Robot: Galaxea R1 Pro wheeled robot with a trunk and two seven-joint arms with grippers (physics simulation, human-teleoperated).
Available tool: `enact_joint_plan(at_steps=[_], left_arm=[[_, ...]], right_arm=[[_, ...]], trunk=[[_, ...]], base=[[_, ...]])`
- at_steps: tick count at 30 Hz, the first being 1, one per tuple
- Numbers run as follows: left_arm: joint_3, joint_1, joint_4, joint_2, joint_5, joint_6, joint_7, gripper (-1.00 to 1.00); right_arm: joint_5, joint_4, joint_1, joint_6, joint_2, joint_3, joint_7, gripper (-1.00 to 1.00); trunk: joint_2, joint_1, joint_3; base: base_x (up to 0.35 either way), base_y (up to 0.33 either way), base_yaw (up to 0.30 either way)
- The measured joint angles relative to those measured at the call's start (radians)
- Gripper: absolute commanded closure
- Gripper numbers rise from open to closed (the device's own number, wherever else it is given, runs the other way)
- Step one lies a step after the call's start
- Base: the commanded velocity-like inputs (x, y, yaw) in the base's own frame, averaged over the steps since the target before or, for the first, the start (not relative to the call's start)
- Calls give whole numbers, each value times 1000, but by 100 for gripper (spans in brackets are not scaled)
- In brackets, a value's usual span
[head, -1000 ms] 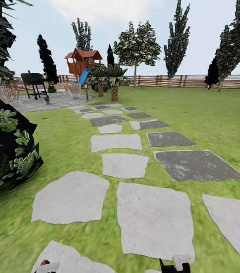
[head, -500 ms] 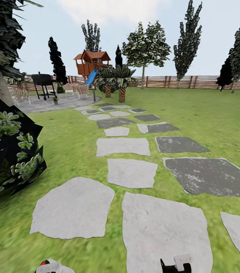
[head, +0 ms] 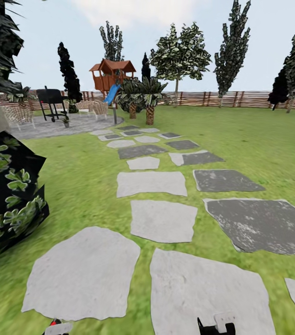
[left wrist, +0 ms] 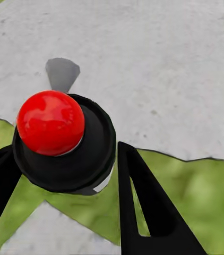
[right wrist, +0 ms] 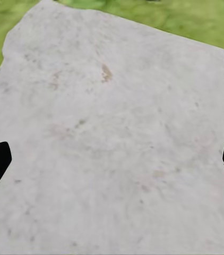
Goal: Pick up the pesticide atomizer in the garden and spray insectifuge to fully cover both potted plants in the garden.
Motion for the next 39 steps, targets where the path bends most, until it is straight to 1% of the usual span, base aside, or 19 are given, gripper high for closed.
enact_joint_plan(at_steps=[17,29,39], left_arm=[[1,0,0,1,1,0,0,100],[1,0,0,0,0,0,0,100],[1,0,0,0,0,0,0,100]], right_arm=[[-5,24,0,-1,9,-1,-6,-100],[-6,26,0,-1,9,-1,-6,-100],[-5,40,0,-1,6,-2,-6,-100]], trunk=[[0,0,0],[0,0,6],[0,0,6]], base=[[340,-30,5],[340,-73,162],[340,-78,24]])
